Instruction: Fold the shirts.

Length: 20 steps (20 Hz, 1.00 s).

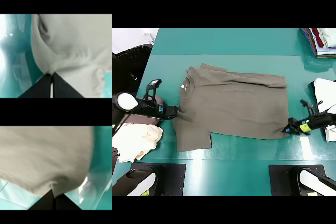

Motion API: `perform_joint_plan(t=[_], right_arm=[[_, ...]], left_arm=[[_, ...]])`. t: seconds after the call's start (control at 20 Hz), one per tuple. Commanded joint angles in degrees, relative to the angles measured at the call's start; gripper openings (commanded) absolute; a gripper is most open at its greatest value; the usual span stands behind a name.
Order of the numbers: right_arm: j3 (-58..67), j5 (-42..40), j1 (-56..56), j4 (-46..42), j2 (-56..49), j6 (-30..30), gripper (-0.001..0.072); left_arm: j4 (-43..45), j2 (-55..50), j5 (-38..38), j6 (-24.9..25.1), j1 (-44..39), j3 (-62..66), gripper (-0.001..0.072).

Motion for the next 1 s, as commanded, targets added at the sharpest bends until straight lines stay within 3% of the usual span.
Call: perform_joint_plan(t=[0.0, 0.3, 0.6, 0.75, 0.95], right_arm=[[8.5, 1.2, 2.5, 0.7, 6.7, 0.0, 0.0014], [39.7, -3.3, 2.4, 0.7, 18.8, 0.0, 0.0014], [66.8, -3.7, 2.4, -3.2, 22.4, 2.3, 0.0013], [77.2, 3.7, 2.4, -13.2, 20.2, 6.5, 0.0012], [84.4, 13.7, 2.4, -14.6, 13.6, 6.9, 0.0011]], left_arm=[[0.0, 5.0, -0.9, 0.0, 0.1, 6.0, 0.0024], [0.4, 10.7, -2.7, 0.0, 0.1, 41.5, 0.0024], [0.4, 10.7, -2.8, -0.1, 0.1, 73.4, 0.0023], [0.5, 10.7, -1.2, -0.1, 0.1, 80.0, 0.0023], [0.5, 9.6, -4.2, -1.2, 0.0, 74.6, 0.0022]])
